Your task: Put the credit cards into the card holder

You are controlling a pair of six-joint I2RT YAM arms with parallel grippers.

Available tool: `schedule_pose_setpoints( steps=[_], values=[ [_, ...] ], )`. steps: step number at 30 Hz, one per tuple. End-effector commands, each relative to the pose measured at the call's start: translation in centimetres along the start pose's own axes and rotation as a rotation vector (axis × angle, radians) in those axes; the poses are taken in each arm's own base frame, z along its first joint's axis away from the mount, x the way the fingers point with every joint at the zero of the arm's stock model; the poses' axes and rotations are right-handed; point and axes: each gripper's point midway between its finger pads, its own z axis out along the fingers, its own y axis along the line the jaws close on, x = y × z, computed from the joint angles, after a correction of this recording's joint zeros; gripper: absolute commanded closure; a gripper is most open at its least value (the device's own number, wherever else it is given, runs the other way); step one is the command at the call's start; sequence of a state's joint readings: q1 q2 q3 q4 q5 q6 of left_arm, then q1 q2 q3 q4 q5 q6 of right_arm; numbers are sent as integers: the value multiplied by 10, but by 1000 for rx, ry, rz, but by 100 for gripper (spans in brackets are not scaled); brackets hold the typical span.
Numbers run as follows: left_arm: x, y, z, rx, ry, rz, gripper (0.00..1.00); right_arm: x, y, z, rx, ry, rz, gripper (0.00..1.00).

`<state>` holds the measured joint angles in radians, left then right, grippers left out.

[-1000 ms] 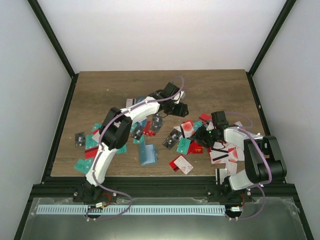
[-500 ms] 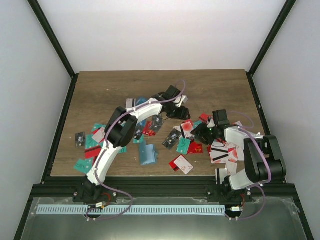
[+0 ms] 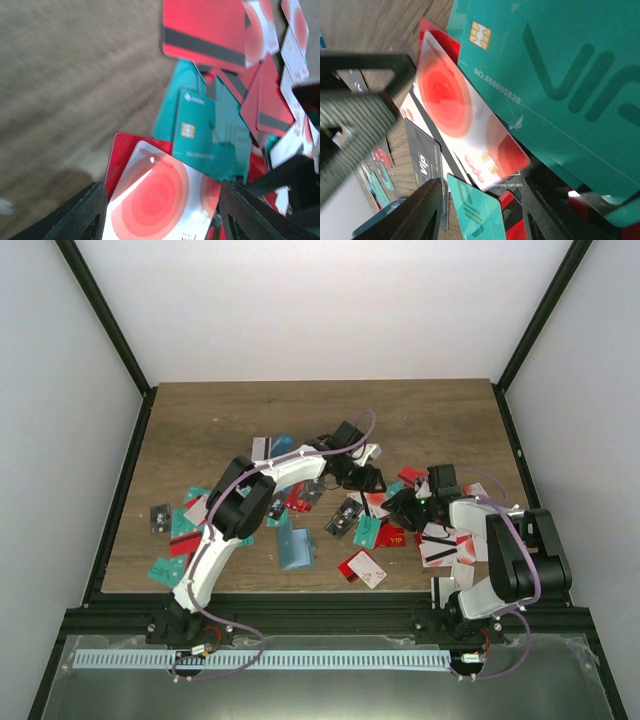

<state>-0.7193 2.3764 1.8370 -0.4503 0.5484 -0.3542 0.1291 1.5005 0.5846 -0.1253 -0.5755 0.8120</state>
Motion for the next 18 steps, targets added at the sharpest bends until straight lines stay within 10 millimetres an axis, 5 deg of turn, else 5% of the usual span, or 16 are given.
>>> schedule_pose_setpoints(
  steps=[1,10,18],
  values=[
    [64,-6,19,10,162,-48,36,9,-28,2,62,3,71,53],
    [107,-11,21,55,184,-118,37,21,-31,2,-3,30,65,54],
    [112,-18,20,100,191,-140,37,32,-11,-4,-165,57,-12,59]
  ],
)
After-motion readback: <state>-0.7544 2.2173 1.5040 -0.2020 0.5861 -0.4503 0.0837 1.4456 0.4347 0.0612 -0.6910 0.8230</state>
